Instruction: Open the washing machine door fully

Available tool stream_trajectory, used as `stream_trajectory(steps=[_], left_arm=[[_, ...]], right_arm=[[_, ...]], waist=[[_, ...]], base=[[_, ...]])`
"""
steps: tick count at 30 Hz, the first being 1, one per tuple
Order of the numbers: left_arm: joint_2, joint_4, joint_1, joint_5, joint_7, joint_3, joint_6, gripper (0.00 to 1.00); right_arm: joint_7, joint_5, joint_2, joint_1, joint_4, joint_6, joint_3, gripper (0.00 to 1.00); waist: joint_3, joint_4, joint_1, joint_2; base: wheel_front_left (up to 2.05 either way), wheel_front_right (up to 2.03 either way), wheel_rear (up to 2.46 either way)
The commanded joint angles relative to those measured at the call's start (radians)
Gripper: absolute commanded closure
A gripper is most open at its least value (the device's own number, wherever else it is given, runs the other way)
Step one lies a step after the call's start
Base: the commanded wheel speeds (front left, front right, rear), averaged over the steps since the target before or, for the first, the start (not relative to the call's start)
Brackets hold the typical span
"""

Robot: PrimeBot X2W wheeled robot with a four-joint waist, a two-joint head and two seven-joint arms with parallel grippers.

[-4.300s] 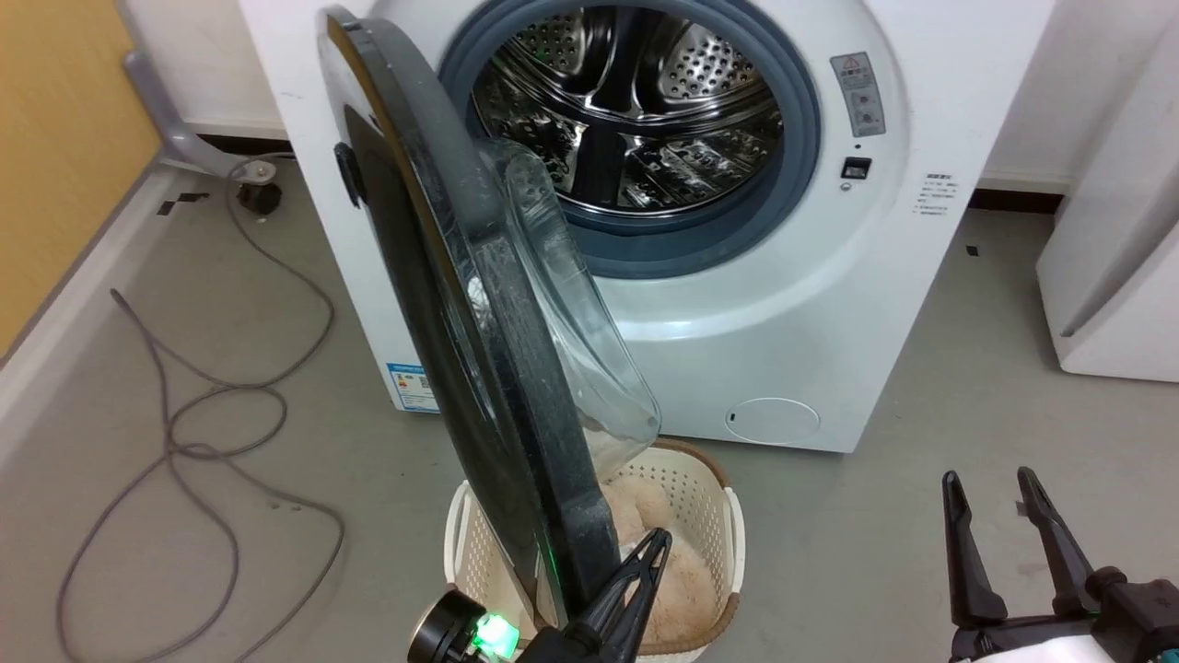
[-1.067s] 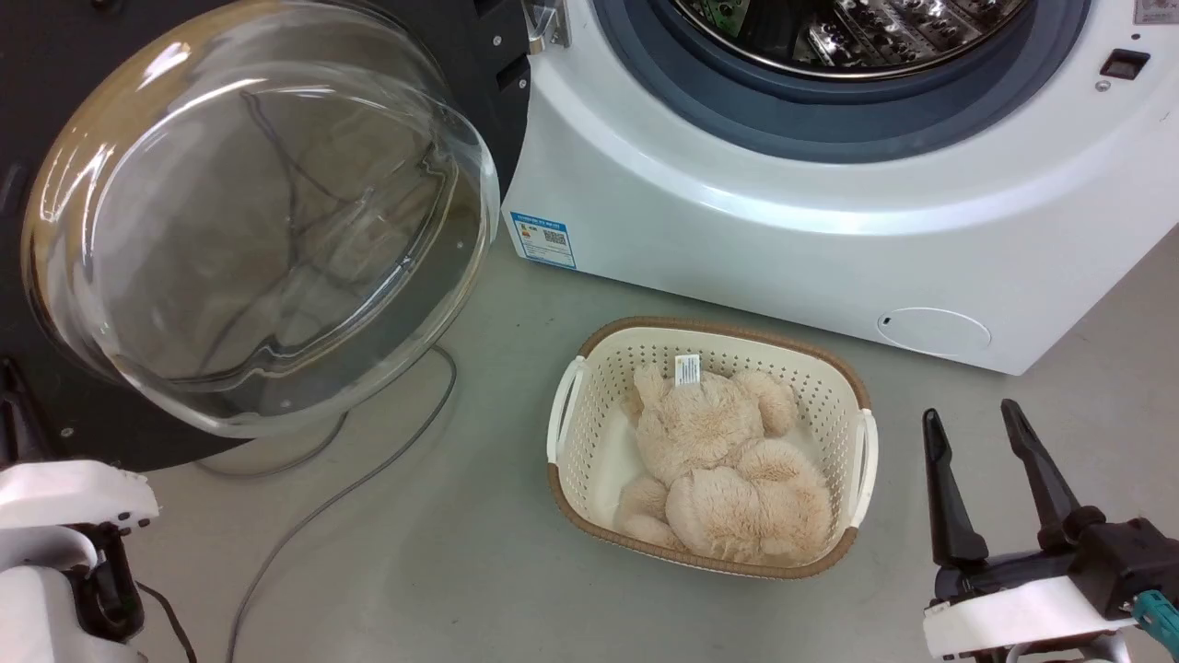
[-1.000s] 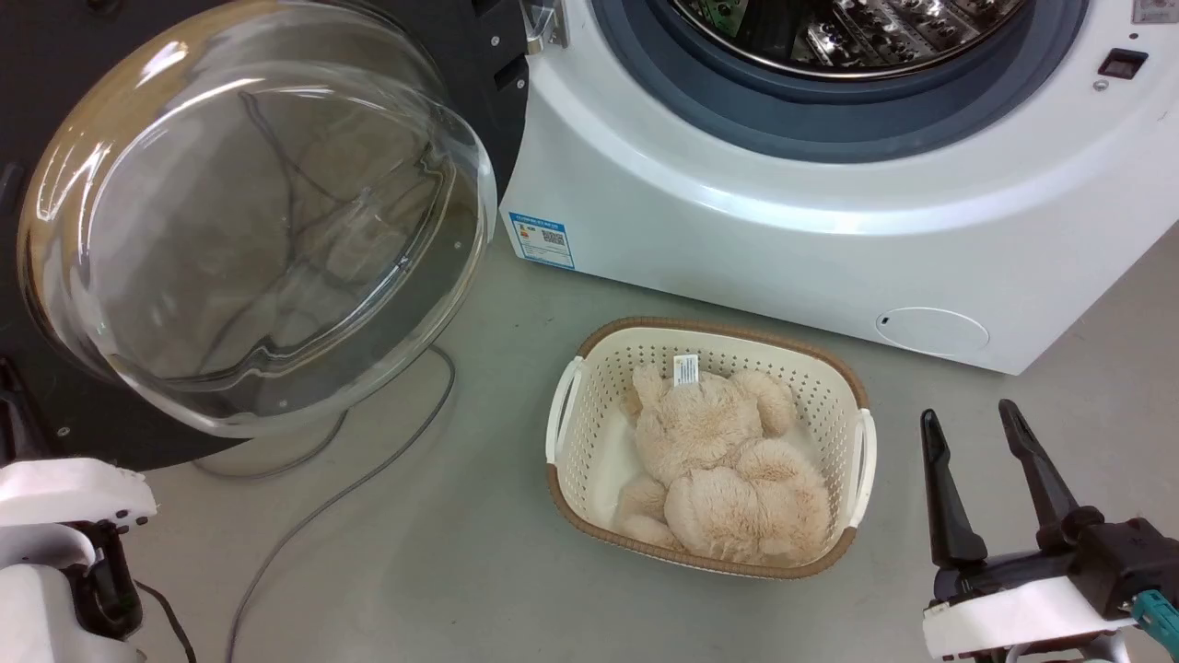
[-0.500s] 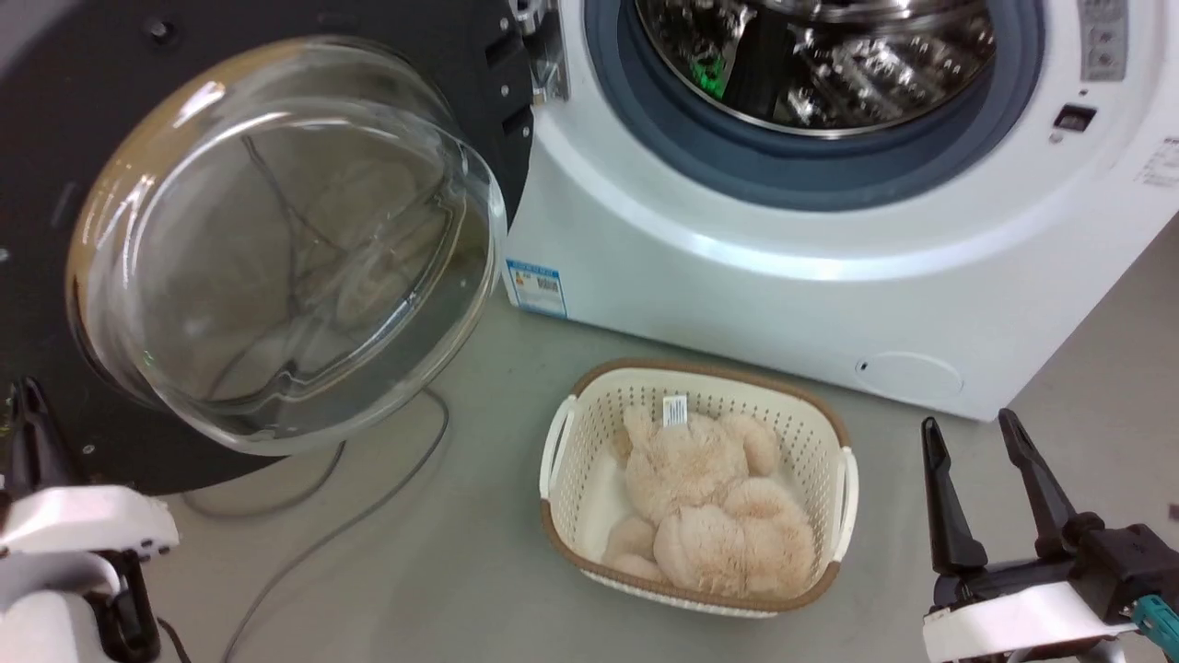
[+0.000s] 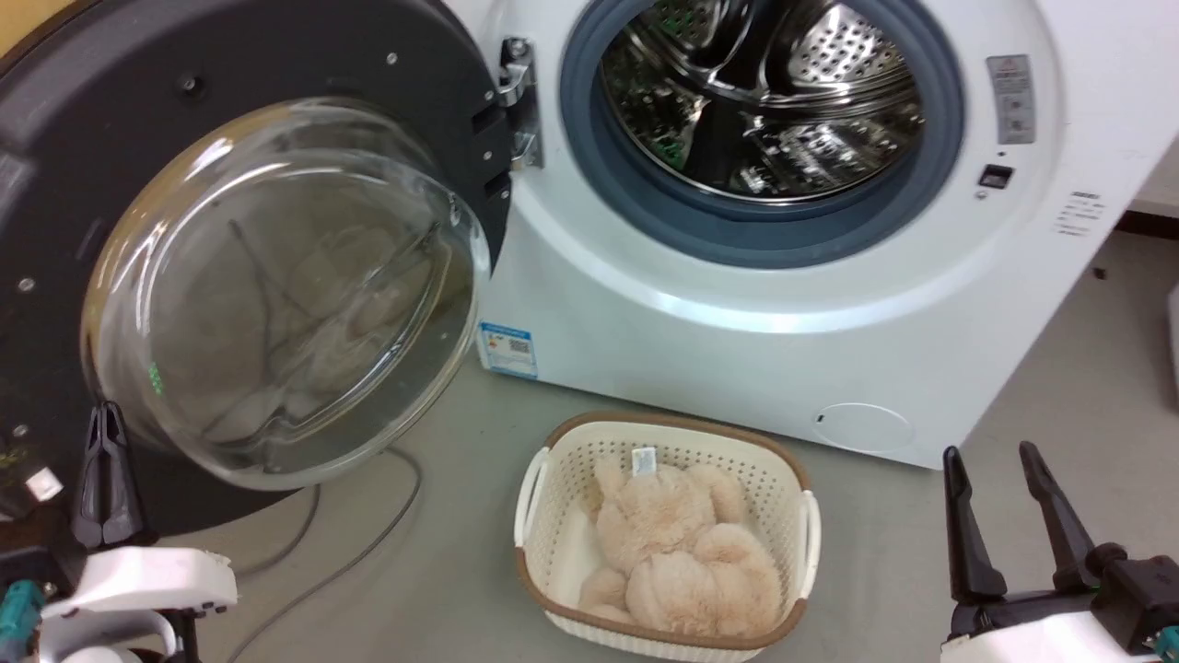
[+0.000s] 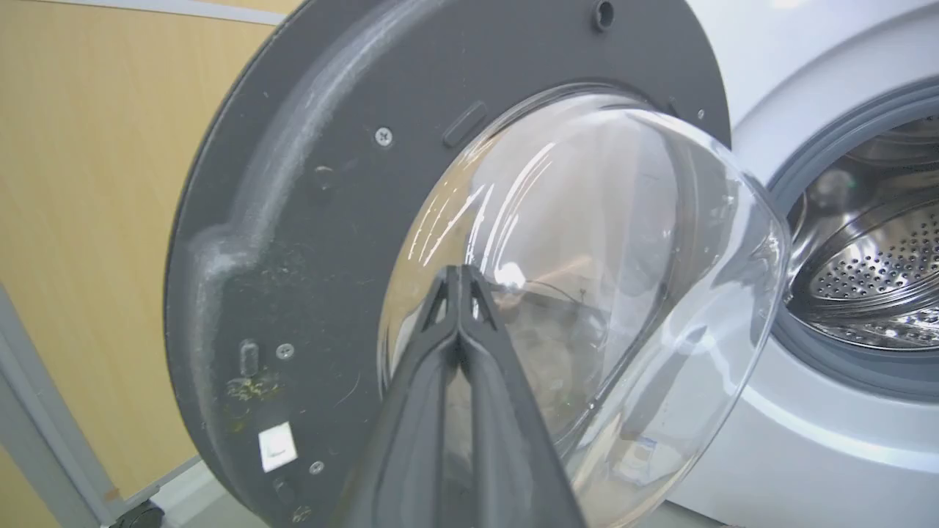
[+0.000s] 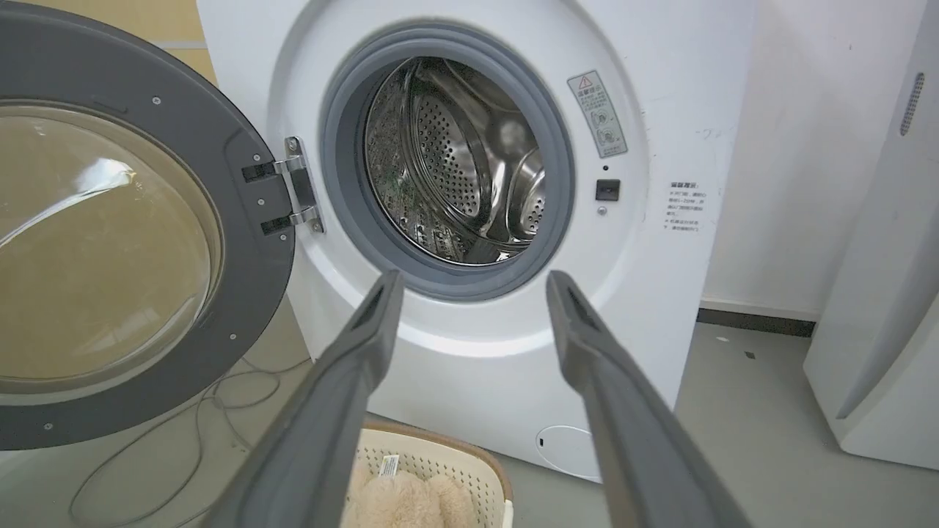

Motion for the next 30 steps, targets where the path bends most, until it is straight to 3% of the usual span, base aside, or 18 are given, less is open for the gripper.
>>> stream_trajectory(steps=[1, 4, 5, 6, 14, 30], left_arm=[[-0.007, -0.016, 0.016, 0.003, 0.002, -0.008, -0.007, 1.0], [-0.016, -0.054, 0.044, 0.001, 0.002, -0.033, -0.015, 1.0], [-0.018, -0.069, 0.052, -0.001, 0.002, -0.039, -0.018, 0.2], [-0.02, -0.085, 0.059, -0.004, 0.002, -0.047, -0.022, 0.0], [-0.033, -0.133, 0.122, -0.006, 0.002, -0.122, -0.036, 0.0], [-0.041, -0.096, 0.182, -0.017, 0.002, -0.228, -0.041, 0.0]], right_arm=[[-0.004, 0.003, 0.003, 0.011, -0.003, 0.005, -0.001, 0.0], [-0.004, 0.003, 0.003, 0.021, -0.006, 0.005, -0.004, 0.0], [-0.004, 0.003, 0.003, 0.024, -0.008, 0.005, -0.005, 0.0], [-0.004, 0.002, 0.003, 0.026, -0.008, 0.005, -0.006, 0.0], [-0.004, 0.0, 0.003, 0.03, -0.014, 0.005, -0.005, 0.0], [-0.004, -0.002, 0.003, 0.04, -0.032, 0.005, -0.002, 0.0]], waist=[[-0.013, -0.013, 0.0001, 0.0], [-0.026, -0.03, 0.0001, 0.0], [-0.028, -0.036, 0.0001, 0.0], [-0.03, -0.043, 0.0001, 0.0], [-0.037, -0.107, 0.0001, 0.0], [-0.035, -0.24, 0.0001, 0.0]], base=[[0.0, 0.0, 0.0], [0.0, 0.0, 0.0], [0.0, 0.0, 0.0], [0.0, 0.0, 0.0], [0.0, 0.0, 0.0], [0.0, 0.0, 0.0]])
